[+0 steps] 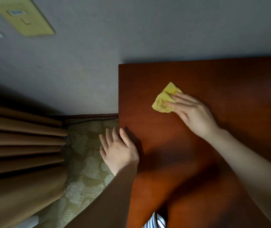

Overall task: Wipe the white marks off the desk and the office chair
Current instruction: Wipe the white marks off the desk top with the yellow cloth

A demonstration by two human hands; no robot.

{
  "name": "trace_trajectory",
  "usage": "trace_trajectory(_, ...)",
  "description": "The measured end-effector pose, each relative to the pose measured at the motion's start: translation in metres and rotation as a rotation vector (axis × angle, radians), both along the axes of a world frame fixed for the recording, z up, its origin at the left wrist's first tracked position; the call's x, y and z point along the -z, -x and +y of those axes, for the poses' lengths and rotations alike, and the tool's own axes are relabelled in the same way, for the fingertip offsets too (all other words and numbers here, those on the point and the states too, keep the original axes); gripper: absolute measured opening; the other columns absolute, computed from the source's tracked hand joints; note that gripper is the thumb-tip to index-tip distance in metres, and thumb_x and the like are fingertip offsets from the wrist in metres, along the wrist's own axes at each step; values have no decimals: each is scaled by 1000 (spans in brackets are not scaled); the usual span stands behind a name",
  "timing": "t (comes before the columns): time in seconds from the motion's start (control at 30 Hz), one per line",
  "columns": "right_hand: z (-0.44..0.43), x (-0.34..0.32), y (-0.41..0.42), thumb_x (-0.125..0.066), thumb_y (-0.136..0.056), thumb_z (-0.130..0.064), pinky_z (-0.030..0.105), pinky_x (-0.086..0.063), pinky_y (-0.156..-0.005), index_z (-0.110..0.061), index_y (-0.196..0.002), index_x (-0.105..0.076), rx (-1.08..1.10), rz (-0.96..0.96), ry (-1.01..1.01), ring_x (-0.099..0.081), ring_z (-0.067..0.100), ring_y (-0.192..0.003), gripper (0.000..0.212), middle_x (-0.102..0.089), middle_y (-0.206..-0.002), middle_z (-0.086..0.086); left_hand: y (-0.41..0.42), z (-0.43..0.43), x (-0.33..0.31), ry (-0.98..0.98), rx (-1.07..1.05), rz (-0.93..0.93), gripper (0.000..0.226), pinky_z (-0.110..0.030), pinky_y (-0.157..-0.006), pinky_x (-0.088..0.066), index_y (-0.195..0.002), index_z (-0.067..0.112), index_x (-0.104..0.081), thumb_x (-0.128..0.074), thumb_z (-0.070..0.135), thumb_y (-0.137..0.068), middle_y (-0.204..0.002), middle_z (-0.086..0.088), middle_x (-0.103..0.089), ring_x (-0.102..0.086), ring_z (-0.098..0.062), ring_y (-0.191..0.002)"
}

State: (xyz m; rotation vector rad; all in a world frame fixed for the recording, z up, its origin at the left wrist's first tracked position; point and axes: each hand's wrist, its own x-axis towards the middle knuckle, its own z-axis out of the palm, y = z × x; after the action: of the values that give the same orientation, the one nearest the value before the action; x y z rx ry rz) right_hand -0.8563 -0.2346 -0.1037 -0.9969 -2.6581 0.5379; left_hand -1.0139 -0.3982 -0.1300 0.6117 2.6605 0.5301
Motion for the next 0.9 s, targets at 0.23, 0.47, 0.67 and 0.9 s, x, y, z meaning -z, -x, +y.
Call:
trace_trajectory(0.23,69,-6,67,-52,-95,-9,25,-25,-109,-14,-128,-58,162,-23,68,-38,23,-135,34,-49,-139,11,-1,0,0,21,14,15,62,-40,-117,-13,-141,23,-42,-9,49,-96,-154,4,-31,-11,-16,-146)
trace_trajectory(0.47,71,11,155,-38,-98,-16,29,-25,-105,-22,-130,-55,322,-112,-104,-39,23,-128,37,-54,-132,4,-2,1,-1,41,32,43,71,-34,-116,-12,-138,20,-47,-5,51,-90,-152,3,-34,-13,-15,-146)
trace_trajectory(0.67,36,12,192,-24,-102,-30,24,-12,-112,-32,-139,-43,90,-155,-80,-24,14,-139,42,-38,-148,-6,-3,2,-2,54,27,42,71,-35,-116,-14,-137,20,-49,-6,51,-89,-151,3,-37,-18,-16,-145)
trace_trajectory(0.9,-49,-3,149,-57,-87,-10,38,-22,-114,-15,-113,-70,-181,0,61,-45,27,-130,29,-60,-129,6,-2,4,0,55,-20,-3,57,-35,-115,-17,-138,17,-47,-16,45,-99,-149,1,-40,-21,-16,-144)
